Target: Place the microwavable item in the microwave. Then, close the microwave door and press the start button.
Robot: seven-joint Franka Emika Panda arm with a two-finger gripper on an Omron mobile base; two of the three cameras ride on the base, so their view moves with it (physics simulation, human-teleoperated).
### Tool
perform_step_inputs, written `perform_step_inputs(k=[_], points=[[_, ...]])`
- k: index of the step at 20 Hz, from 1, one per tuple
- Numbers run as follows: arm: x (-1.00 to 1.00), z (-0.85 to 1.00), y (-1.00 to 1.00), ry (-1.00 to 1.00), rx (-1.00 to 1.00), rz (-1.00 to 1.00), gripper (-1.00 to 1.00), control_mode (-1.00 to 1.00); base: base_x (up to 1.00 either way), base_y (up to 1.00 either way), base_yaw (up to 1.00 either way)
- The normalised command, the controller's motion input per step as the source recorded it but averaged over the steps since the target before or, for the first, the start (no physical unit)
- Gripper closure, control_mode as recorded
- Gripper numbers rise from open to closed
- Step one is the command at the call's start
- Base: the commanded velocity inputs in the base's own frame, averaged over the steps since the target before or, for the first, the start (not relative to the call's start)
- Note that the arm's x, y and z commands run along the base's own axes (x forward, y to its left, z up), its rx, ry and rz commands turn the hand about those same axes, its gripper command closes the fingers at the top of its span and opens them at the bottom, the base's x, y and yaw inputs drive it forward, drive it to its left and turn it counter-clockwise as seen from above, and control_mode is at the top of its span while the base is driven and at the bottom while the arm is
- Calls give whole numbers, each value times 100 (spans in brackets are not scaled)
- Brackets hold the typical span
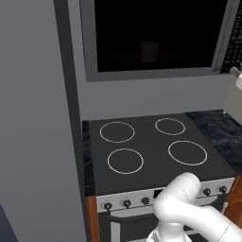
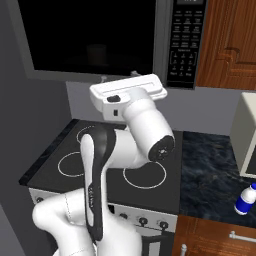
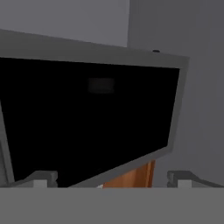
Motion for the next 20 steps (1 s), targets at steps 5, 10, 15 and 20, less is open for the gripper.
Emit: perform_step_inputs(k=[5,10,15,20], points=[[0,-23,-72,-15,-36,1,-100,-100,0,0,0],[9,-53,-58,-3,-33,0,-100,-100,0,0,0],[20,-9,-8,35,19,0,-100,-100,0,0,0],[0,-15,-4,45,60,-2,-100,-100,0,0,0]])
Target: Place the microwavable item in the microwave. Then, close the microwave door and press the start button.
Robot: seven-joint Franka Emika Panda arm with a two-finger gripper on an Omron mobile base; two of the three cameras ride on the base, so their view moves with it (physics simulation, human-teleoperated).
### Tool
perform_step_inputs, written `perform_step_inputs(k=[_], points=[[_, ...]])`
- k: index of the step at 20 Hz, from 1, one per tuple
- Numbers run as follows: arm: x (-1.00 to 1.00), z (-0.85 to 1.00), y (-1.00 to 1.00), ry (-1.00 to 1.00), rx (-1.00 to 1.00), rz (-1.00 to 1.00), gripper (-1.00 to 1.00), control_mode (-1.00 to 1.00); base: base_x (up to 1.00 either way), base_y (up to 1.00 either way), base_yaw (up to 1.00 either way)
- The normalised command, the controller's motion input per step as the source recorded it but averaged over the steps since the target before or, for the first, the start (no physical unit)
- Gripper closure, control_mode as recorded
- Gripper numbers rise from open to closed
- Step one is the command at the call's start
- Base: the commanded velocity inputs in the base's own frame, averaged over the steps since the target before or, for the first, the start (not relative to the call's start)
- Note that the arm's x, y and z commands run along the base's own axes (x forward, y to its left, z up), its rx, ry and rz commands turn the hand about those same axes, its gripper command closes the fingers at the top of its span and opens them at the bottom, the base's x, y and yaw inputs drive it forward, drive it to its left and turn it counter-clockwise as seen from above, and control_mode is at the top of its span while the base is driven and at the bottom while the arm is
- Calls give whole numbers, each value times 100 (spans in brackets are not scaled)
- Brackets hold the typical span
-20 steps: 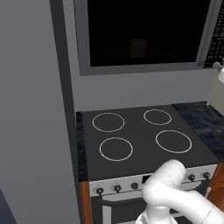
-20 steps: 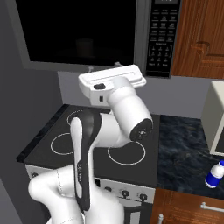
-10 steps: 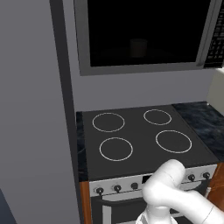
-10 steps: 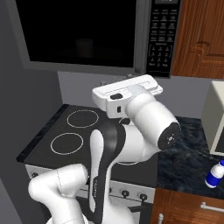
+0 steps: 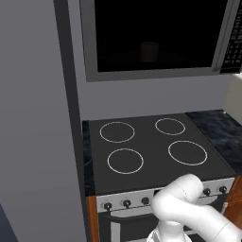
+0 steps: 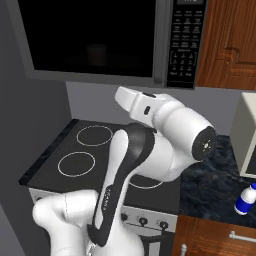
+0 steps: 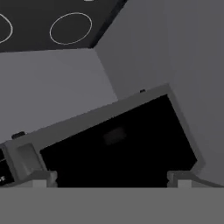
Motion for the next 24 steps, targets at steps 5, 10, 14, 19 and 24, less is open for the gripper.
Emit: perform_step_inputs(k=[5,10,14,19,24], points=[[-2,-45,-5,26,60,-7,-100,-100,0,0,0],[29,-8,3,30,55,-20,-100,-100,0,0,0],[39,5,0,33,54,-21,-100,-100,0,0,0],[33,3,-7,36,47,-13,-100,-100,0,0,0],[25,-4,-51,16,38,0,-100,-100,0,0,0]])
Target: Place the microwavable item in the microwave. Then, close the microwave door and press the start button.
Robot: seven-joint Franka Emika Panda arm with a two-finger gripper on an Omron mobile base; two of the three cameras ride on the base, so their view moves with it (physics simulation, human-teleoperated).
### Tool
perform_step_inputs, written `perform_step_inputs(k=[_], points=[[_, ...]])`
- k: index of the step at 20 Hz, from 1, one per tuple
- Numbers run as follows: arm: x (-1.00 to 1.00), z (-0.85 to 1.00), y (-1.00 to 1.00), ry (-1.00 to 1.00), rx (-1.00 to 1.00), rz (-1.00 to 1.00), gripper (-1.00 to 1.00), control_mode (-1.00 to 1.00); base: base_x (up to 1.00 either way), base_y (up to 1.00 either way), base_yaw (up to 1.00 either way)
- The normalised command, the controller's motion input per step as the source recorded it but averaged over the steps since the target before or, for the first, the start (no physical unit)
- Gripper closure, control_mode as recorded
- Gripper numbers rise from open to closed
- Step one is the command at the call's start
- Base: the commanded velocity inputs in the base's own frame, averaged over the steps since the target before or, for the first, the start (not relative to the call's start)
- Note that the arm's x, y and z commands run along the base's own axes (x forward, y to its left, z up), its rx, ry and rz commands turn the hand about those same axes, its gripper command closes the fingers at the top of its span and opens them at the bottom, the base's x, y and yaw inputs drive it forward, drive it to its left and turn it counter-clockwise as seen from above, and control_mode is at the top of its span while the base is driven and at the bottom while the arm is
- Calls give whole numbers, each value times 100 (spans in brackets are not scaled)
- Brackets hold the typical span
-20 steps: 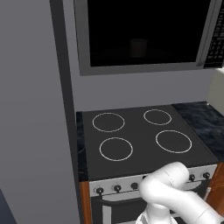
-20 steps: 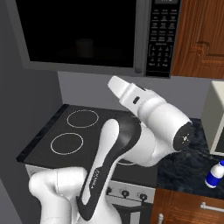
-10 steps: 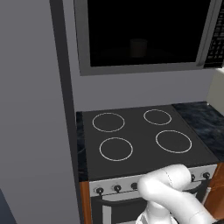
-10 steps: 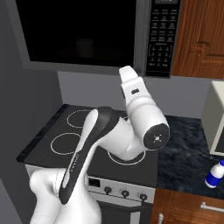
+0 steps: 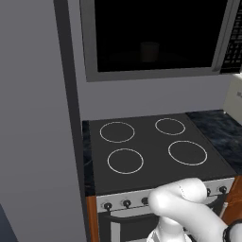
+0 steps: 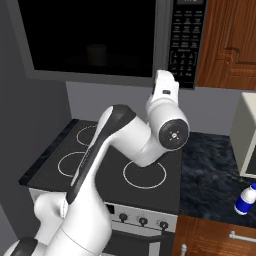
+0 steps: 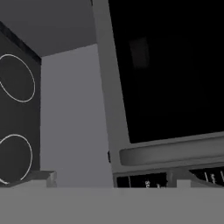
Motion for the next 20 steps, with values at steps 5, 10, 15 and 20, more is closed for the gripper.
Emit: perform_step_inputs(k=[5,10,15,20], points=[[54,-8,-23,15,26,0,-100,-100,0,0,0],[55,-18,0,7,12,-1,-100,-100,0,0,0],[47,-6,0,6,8,0,-100,-100,0,0,0],[42,0,-4,0,3,0,-100,-100,0,0,0]])
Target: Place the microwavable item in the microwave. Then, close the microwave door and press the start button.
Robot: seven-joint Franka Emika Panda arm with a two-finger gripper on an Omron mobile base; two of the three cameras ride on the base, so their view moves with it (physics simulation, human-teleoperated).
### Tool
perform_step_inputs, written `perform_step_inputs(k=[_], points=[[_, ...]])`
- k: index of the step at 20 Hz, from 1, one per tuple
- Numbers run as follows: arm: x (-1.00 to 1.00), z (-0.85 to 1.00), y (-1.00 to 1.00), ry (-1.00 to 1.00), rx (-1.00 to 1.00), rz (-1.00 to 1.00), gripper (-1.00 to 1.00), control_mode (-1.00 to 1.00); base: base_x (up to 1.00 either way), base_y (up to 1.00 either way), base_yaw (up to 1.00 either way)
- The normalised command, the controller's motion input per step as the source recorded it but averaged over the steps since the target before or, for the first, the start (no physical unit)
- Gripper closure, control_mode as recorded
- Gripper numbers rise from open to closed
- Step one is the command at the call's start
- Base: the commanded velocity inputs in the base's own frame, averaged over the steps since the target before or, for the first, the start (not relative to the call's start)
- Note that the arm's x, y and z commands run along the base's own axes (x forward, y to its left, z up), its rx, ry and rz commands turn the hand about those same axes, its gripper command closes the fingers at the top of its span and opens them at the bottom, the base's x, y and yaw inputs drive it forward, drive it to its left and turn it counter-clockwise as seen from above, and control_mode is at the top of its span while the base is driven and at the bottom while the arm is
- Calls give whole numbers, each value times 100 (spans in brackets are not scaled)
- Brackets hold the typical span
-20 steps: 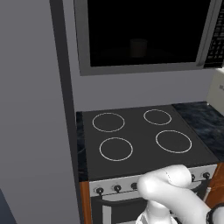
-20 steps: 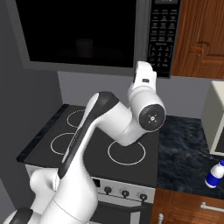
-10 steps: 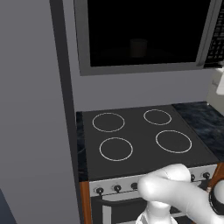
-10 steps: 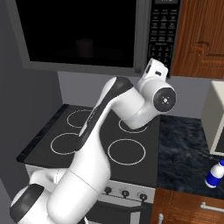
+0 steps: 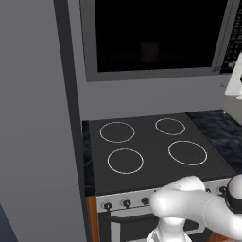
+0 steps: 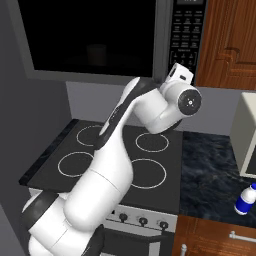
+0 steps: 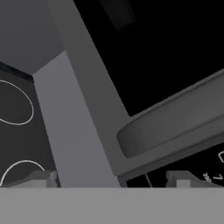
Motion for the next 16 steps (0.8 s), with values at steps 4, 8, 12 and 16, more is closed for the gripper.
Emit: perform_step_inputs(k=[4,8,12,16], points=[[43,0,-6,0,2,0,-100,-100,0,0,0],[36,0,-17,0,3,0,-100,-100,0,0,0],[26,-1,-29,0,4,0,-100,-100,0,0,0],[27,-12,-28,0,4,0,-100,-100,0,0,0]])
